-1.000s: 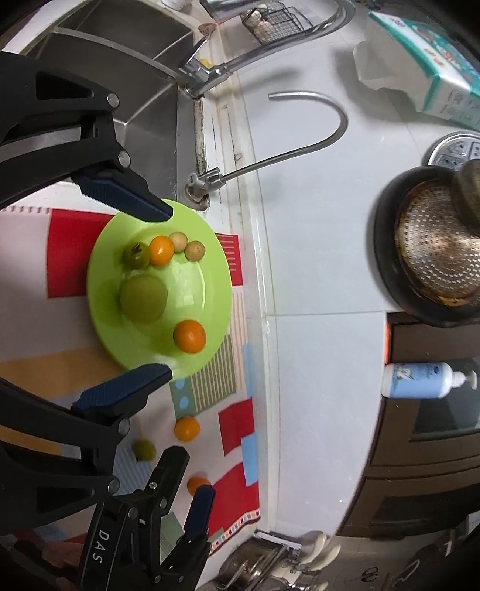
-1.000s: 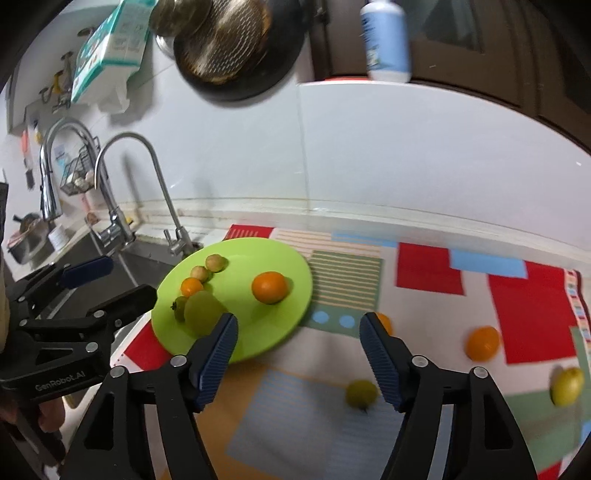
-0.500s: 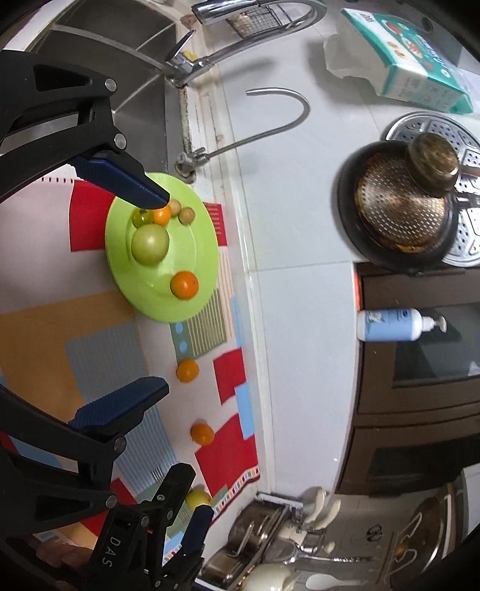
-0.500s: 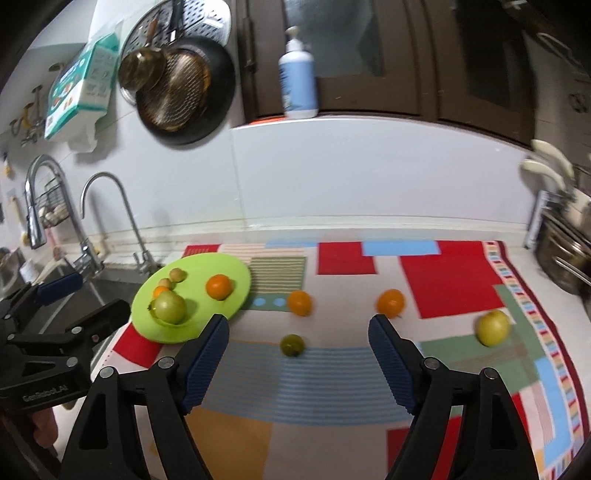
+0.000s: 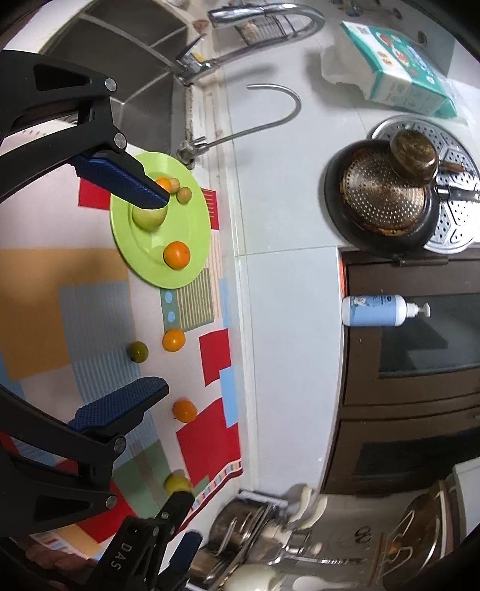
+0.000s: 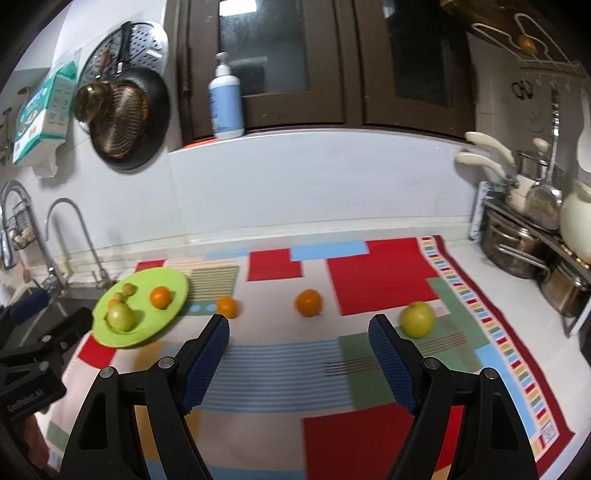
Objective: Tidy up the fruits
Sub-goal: 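Lift both open tools away from the plate and move over the cloth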
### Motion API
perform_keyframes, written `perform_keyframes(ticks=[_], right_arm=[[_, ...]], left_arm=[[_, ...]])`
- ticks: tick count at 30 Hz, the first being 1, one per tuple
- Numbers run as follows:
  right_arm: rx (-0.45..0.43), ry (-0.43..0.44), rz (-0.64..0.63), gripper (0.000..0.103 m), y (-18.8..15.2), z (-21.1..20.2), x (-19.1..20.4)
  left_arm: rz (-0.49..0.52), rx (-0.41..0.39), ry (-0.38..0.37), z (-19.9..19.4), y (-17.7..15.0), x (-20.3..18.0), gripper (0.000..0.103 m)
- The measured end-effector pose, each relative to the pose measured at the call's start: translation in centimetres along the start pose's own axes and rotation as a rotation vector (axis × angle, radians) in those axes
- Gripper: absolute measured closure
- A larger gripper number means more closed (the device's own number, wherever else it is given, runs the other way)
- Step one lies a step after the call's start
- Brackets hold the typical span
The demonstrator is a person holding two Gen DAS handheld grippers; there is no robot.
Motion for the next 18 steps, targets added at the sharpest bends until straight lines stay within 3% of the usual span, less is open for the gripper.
perform_keyframes(ticks=[7,18], right_arm=[[0.004,-0.085,-0.001,0.025,-0.4,0.3,-3.4],[0.081,-0.092,0.046,0.025,-1.8,3.8,-8.0]], left_arm=[[-0.051,0.022,0.055,0.9,-1.3,-2.3,0.01],[-0.053,0.029,0.135,3.4,-2.0,-5.6,0.01]])
Point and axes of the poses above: each gripper's, at about its wrist camera, not at the fingertips, and z roughly the way its jaws point, x to its left, y to its top, the point moved 1 cm from there along z, roughly the way its jaws point, and after that the axes turned 10 degrees about -z, right-handed, at the moved point
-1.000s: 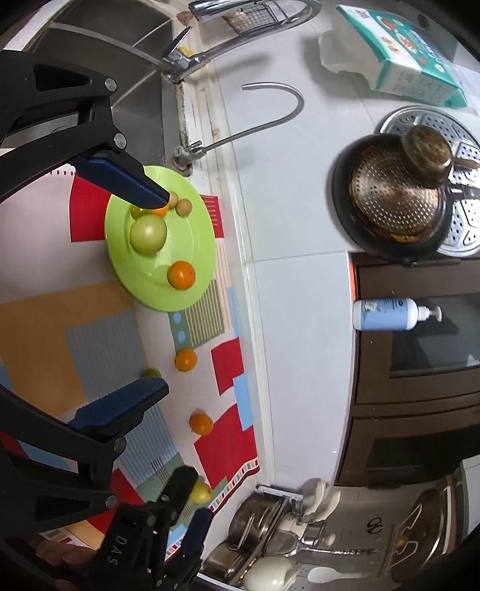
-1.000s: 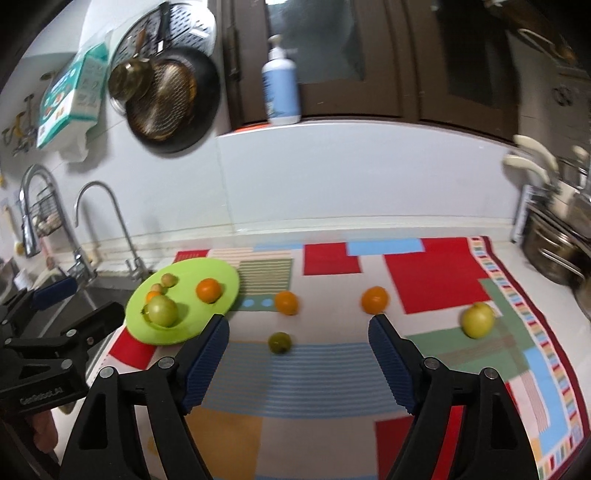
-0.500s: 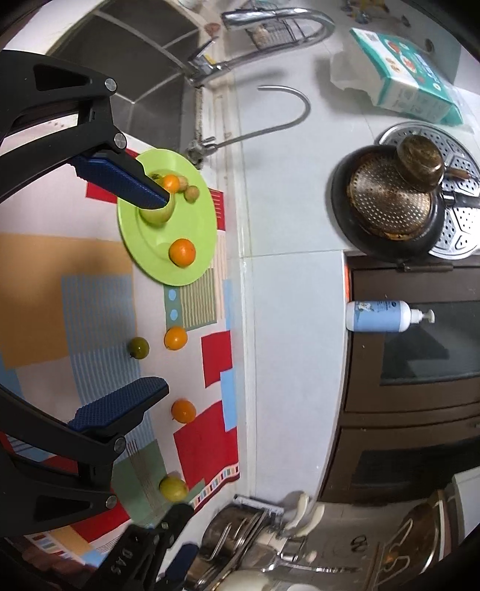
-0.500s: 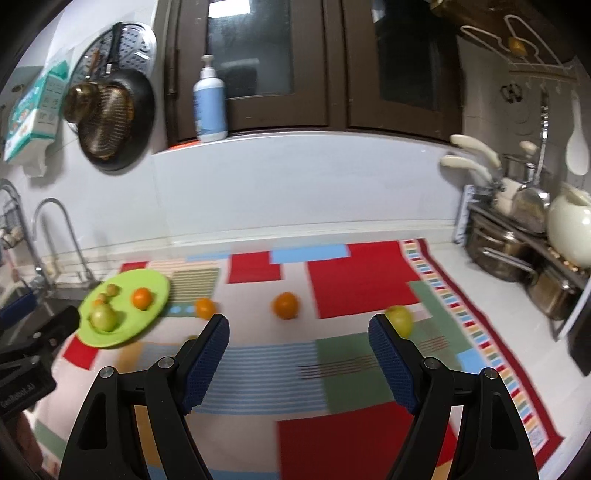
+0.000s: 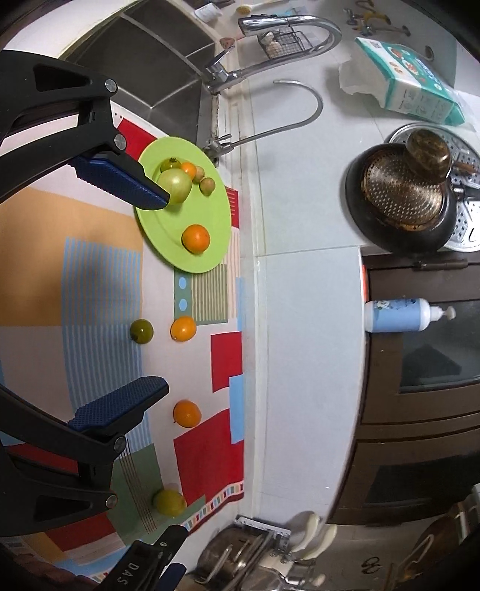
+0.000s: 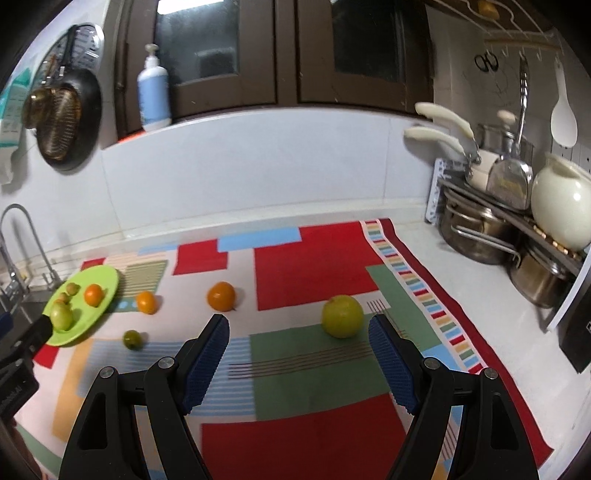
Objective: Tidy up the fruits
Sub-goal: 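Lift both open tools away from the plate and move over the cloth, then grasp the yellow-green fruit with the right tool while the left tool grasps a small green fruit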
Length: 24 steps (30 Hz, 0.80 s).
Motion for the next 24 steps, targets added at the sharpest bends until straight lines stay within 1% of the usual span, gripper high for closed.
perform_keyframes(ticks=[1,4,9,12,14,18,21,23,24], right_arm=[[0.011,0.0,0.011,0.025,0.0,0.5,-0.3],[0.042,-0.004,0.057,0.025,0.1,2.3,-1.2],[0.102,-0.029,0.085,0.025,-0.4,5.7,-2.2],[0.139,-0.034,0.106,0.025,-0.9,7.5,-2.8],[0.158,-0.044,0.097,0.025,-1.0,8.6,-2.8],[0.197,-0.053,0.084,0.025,-1.2,11.0,-2.8],[0.227,-0.063,0.089,0.025,-1.5,12.3,-2.8],[0.241,-0.081,0.095,0.025,-1.7,13.0,-3.0],[0.244,-0.085,0.097,0.025,-1.7,13.2,-3.0]], left_arm=[[-0.007,0.014,0.004,0.6,0.0,-0.2,0.01],[-0.019,0.045,-0.02,1.8,-0.1,-0.7,0.01],[0.04,0.092,0.0,4.5,-0.6,-2.1,0.01],[0.06,0.15,0.0,6.7,-0.9,-2.6,0.015],[0.055,0.177,-0.001,7.8,-1.1,-2.6,0.021],[0.038,0.246,0.003,10.5,-1.5,-2.8,0.029],[0.039,0.275,0.009,11.8,-2.0,-2.9,0.034],[0.041,0.29,0.012,12.4,-2.3,-2.9,0.041],[0.041,0.294,0.013,12.7,-2.4,-2.9,0.043]])
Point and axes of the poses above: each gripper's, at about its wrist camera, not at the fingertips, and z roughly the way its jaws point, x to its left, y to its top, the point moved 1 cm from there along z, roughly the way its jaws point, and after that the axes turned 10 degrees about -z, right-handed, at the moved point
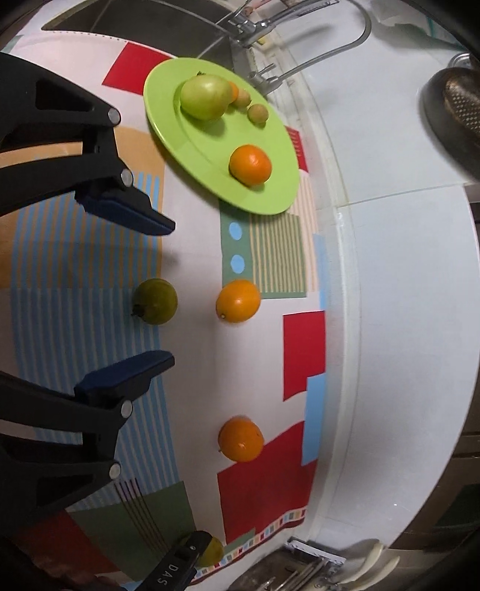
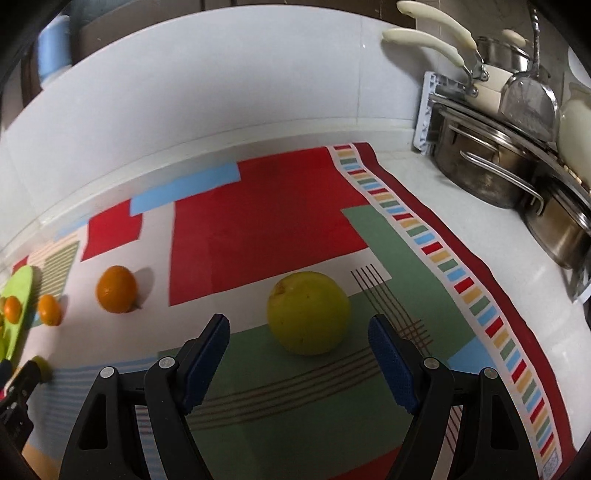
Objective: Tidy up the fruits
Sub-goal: 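Grasp the yellow-green fruit with the right tool while the left tool grasps a small green fruit, then carry both fruits onto the green plate and open both tools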
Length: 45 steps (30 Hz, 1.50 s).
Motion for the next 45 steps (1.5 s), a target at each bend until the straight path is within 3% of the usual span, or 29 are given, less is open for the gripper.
perform_keyframes(ticks=[4,12,13,20,27,38,45], right_arm=[[0.014,-0.021,-0.004,0.026,0.2,1.0,0.1],[0.052,-0.017,0.004,0.054,0.2,2.4,0.0],[0.048,-0.009,0.005,0.054,0.1,2.4,0.0],[0.02,0.024,-0.031,0.054,0.1,1.1,1.1],[-0.012,0.185,-0.107,0.054,0.1,-1.4,3.7],[-0.079,0.309,-0.222,0.054,0.2,-6.5,6.6],[-0.114,0.373,-0.282,0.054,-0.7,-9.8,8.9]], left_arm=[[-0.014,0.031,-0.001,1.4,0.0,0.0,0.052],[0.0,0.068,-0.018,2.6,-0.3,-0.3,0.071],[0.005,0.065,-0.02,2.6,-0.4,-0.4,0.074],[0.002,0.072,-0.055,2.6,-0.3,0.0,0.075],[0.027,0.029,-0.099,0.5,0.1,0.2,0.075],[0.052,-0.046,-0.152,-4.1,-0.5,1.1,0.075],[0.024,-0.084,-0.146,-7.0,-1.1,3.2,0.075]])
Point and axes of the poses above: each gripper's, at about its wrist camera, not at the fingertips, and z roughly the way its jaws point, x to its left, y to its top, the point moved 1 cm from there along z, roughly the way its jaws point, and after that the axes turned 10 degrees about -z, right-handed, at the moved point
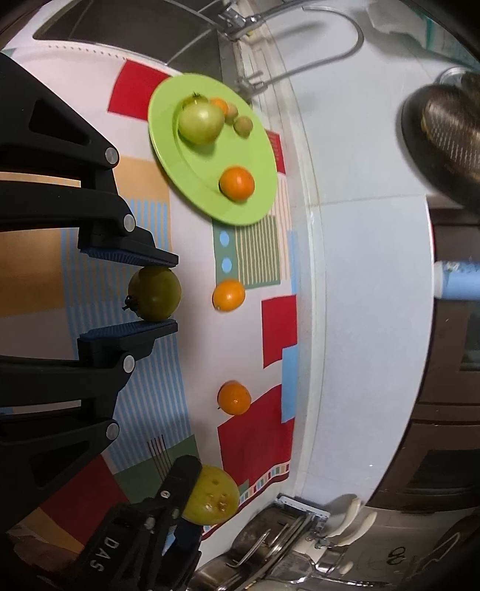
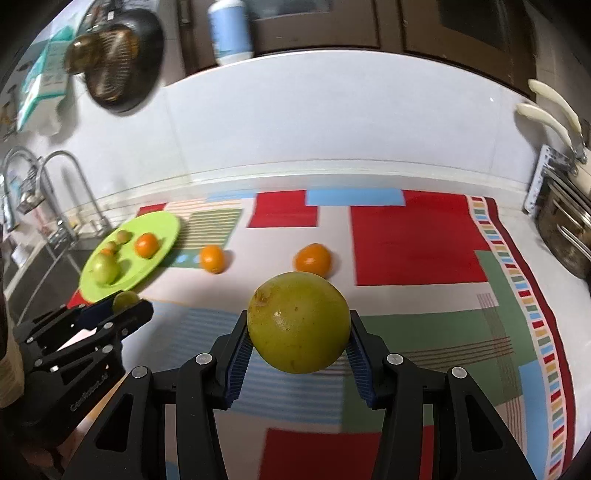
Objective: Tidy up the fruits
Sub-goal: 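Carry both fruits onto the green plate and open both tools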
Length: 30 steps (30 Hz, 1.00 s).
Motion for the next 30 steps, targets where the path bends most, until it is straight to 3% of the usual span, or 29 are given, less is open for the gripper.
perform_keyframes(ticks=[14,30], right_arm=[[-0.04,0.082,-0.066,0.054,0.5,-2.3,6.7],[-0.077,0.165,-0.109,0.054,3.9,-0.7,13.6]], left_arm=[[-0.042,-0.073,0.05,-5.5,-0.3,5.6,0.075],[-0.048,-0.109,0.08,-6.4,1.9,12.3,0.075]])
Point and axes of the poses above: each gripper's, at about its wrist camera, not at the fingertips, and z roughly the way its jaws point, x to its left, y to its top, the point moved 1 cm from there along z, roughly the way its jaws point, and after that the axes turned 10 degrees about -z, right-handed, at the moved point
